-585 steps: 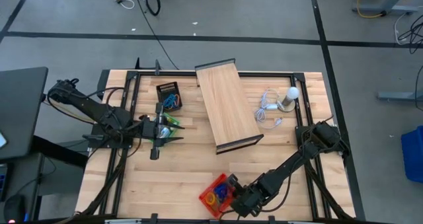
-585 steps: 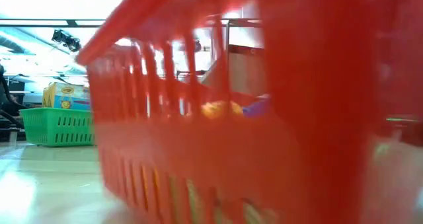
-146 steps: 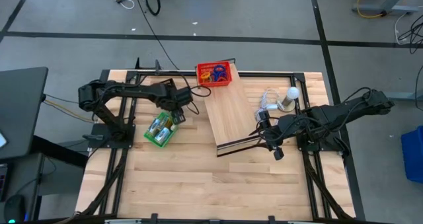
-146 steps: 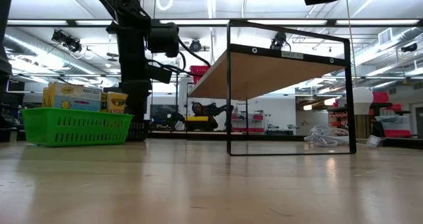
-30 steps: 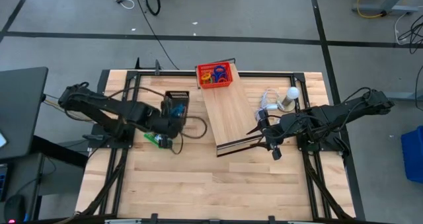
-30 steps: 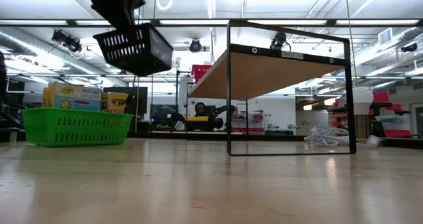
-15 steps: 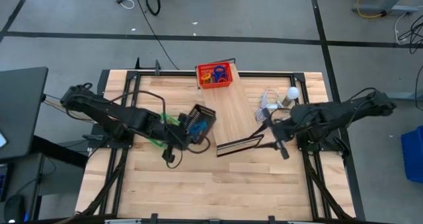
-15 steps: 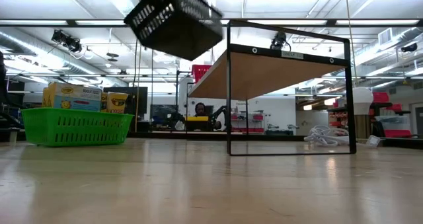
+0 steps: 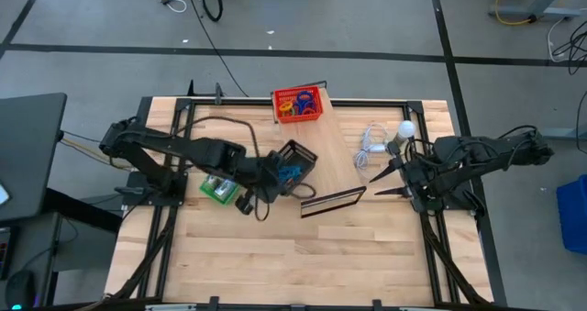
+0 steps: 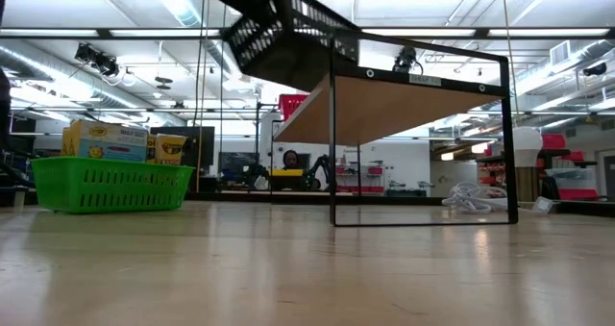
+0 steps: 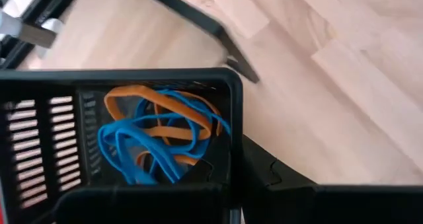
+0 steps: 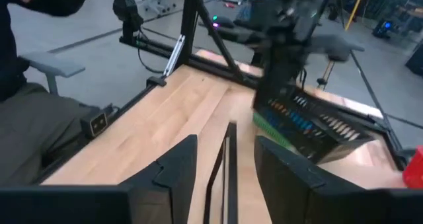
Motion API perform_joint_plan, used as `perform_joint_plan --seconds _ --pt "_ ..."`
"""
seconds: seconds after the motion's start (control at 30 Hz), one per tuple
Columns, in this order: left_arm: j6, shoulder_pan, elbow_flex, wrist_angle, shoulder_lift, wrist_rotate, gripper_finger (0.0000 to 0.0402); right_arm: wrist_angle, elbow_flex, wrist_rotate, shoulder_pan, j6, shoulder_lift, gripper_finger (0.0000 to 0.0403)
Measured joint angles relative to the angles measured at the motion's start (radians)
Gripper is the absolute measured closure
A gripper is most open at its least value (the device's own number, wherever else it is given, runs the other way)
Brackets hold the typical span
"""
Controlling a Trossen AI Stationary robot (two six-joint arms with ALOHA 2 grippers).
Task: Pick & Place Office Desk Supplies
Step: Put the black basket with rubber bands on the shelf
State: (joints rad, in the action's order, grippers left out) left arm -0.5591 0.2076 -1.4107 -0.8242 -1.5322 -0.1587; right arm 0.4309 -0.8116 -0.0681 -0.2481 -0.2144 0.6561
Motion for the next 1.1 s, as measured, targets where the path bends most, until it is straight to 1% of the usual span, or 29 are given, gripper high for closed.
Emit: perform_joint_plan --seconds 0.1,0.23,0.37,0.43,0.57,0.77,0.87,0.97,1.1 --pt "-0.071 -0.049 -0.009 -0.001 -0.009 0.032 0.0393 -0.018 0.062 0.0 0.001 0.013 -0.04 0.0245" --pt "-0.143 -0.122 -0.011 0.027 -0.01 0.136 0.0393 -0.055 0.13 0.001 0.015 0.02 -0.103 0.0245" --pt "-0.215 -0.164 -0.011 0.061 -0.01 0.166 0.0393 -0.074 0.178 0.004 0.038 0.023 -0.157 0.0245" --pt "-0.243 -0.182 -0.011 0.065 -0.011 0.202 0.0393 -0.083 0.193 0.004 0.051 0.024 -0.172 0.0245" --pt "-0.307 -0.211 -0.012 0.079 -0.042 0.241 0.0393 -0.101 0.209 0.004 0.063 0.026 -0.174 0.0245" --pt "-0.372 -0.266 -0.012 0.094 -0.091 0.243 0.0393 -0.125 0.212 0.003 0.069 0.015 -0.159 0.0245" --pt "-0.402 -0.298 -0.013 0.101 -0.097 0.25 0.0393 -0.129 0.212 0.003 0.069 0.015 -0.159 0.0245" --pt "-0.425 -0.326 -0.014 0.114 -0.103 0.29 0.0393 -0.13 0.212 0.003 0.069 0.015 -0.158 0.0245" --pt "-0.453 -0.351 -0.014 0.117 -0.107 0.316 0.0393 -0.137 0.212 0.005 0.069 0.016 -0.158 0.0245"
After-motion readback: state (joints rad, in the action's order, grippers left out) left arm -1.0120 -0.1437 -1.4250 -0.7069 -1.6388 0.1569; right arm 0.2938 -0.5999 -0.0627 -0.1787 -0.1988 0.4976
